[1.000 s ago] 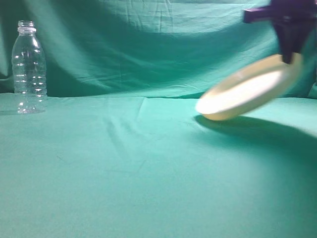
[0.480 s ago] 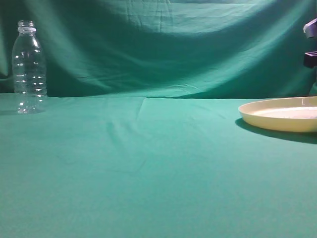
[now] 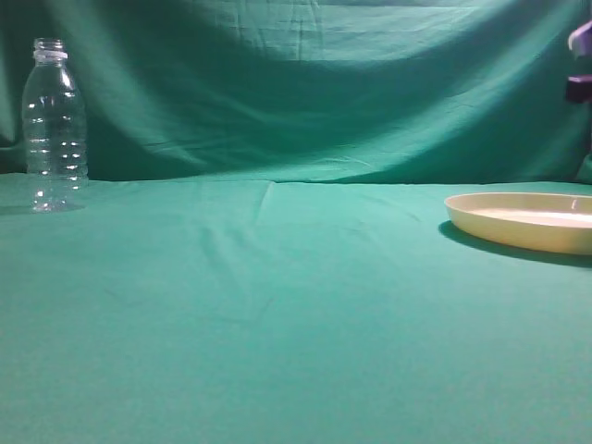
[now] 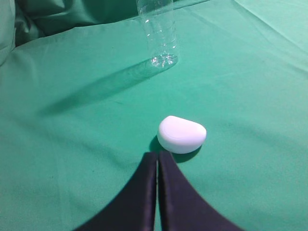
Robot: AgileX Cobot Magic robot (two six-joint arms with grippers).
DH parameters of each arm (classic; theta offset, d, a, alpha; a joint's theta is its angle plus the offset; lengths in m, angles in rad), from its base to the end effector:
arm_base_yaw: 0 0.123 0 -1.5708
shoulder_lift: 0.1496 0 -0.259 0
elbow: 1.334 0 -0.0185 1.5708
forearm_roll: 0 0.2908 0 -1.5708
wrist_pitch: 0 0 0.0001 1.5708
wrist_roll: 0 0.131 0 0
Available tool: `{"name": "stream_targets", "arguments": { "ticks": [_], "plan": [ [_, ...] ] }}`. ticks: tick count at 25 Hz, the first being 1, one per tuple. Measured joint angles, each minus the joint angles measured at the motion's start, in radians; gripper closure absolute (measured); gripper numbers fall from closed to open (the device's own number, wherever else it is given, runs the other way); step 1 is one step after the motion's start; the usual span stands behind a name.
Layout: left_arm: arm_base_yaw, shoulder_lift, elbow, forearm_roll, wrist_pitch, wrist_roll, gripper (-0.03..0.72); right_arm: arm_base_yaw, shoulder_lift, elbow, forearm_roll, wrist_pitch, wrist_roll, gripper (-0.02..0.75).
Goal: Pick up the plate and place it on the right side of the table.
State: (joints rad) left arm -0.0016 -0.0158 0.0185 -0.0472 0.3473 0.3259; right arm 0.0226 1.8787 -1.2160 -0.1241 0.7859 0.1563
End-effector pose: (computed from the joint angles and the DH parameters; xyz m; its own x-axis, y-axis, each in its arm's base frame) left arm 0.1580 -0.0024 0.1664 -0.2445 0.2782 -0.9289 0.0885 0.9604 0.2643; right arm 0.3961 -0.0025 0.0851 -0.9751 0.0460 -0.2170 0.0628 0.9955 -0.0709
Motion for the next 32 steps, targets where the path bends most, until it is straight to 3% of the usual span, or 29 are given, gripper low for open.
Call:
{"name": "stream_targets", "arguments": {
  "ticks": [2,4,6,9,12,21,32],
  "plan": [
    [0.000,0.000,0.000,0.000,0.000,0.000,0.688,0.000,-0.028,-0.045,0.015,0.077,0.000,0.252],
    [0.000,0.000,0.000,0.000,0.000,0.000,0.688,0.000,-0.081,-0.069,0.045,0.124,-0.004,0.252],
    [0.000,0.000,0.000,0.000,0.000,0.000,0.688,0.002,-0.150,-0.077,0.077,0.154,-0.028,0.379],
    [0.000,0.000,0.000,0.000,0.000,0.000,0.688,0.022,-0.272,-0.077,0.099,0.203,-0.076,0.640],
    [0.000,0.000,0.000,0.000,0.000,0.000,0.688,0.054,-0.404,-0.077,0.113,0.239,-0.087,0.738],
    [0.000,0.000,0.000,0.000,0.000,0.000,0.688,0.196,-0.760,-0.065,0.118,0.291,-0.093,0.738],
    [0.000,0.000,0.000,0.000,0.000,0.000,0.688,0.222,-1.296,0.276,0.150,0.134,-0.089,0.738]
  ]
}}
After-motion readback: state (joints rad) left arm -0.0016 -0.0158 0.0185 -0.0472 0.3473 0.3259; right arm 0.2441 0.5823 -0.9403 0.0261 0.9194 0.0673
